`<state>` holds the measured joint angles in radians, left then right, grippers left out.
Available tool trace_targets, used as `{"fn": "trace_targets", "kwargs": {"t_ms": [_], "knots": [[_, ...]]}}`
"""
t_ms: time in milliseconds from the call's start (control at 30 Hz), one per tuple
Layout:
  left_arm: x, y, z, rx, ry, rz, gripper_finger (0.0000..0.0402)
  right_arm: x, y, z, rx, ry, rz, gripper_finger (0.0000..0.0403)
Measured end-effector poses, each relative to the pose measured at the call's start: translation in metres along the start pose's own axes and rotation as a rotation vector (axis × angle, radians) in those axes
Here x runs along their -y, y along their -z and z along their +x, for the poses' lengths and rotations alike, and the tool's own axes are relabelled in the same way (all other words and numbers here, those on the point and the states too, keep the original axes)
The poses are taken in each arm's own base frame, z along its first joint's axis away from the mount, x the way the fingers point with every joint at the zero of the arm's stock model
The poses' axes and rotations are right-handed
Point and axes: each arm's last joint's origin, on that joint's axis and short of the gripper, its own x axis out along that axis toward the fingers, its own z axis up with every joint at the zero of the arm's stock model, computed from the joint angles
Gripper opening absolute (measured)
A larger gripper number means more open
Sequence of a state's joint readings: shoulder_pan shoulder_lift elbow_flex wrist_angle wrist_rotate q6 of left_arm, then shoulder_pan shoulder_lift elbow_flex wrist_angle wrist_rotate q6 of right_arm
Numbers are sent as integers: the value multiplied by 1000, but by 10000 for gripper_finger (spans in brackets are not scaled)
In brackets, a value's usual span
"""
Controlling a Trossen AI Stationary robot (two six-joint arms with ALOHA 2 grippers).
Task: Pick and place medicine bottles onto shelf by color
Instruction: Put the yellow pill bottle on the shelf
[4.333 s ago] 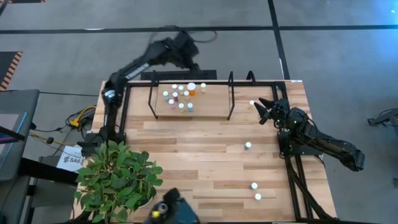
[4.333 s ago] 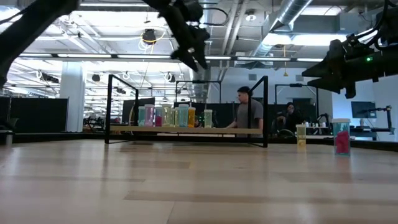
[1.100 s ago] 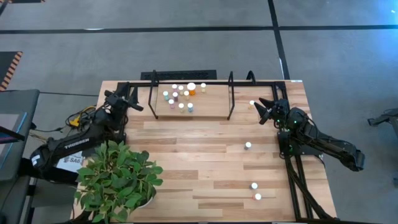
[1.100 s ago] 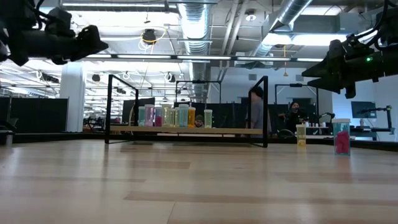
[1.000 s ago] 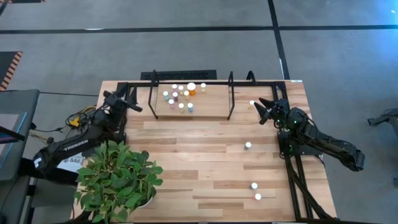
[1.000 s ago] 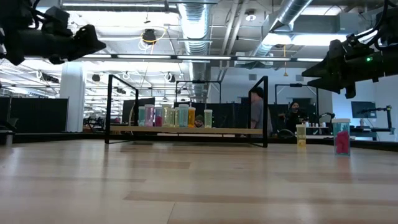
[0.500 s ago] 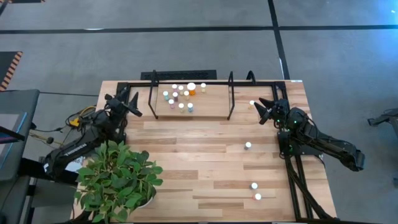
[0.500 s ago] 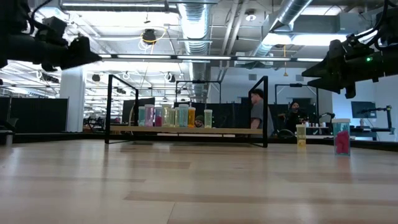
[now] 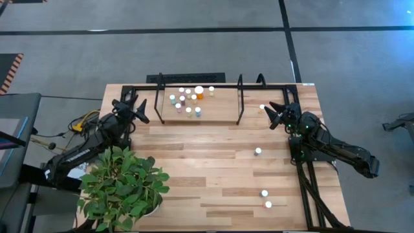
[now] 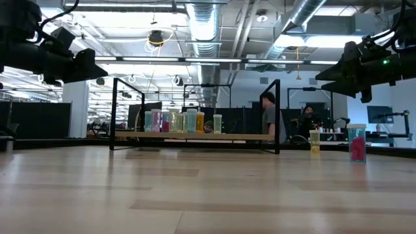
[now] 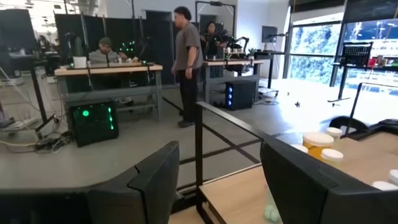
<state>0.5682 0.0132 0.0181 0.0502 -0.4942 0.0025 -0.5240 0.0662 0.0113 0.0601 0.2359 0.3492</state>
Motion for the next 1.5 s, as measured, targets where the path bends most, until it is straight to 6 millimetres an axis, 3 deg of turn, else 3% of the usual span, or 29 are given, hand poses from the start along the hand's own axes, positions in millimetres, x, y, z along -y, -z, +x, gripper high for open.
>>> {"fn": "trace_targets", "kwargs": {"t_ms": [667, 900, 1267, 1500], "knots": [[0, 0, 0, -4, -2, -7, 214, 0, 0, 0, 6, 3, 4, 249], [0, -1, 0, -4, -3, -10, 214, -2, -9, 0, 75, -9, 100, 249], [0, -1, 0, -4, -3, -12, 214, -11, -49, -8, 280, 38, 110, 249], [0, -1, 0, -3, -3, -12, 214, -21, -79, 0, 283, 135, 111, 250]]}}
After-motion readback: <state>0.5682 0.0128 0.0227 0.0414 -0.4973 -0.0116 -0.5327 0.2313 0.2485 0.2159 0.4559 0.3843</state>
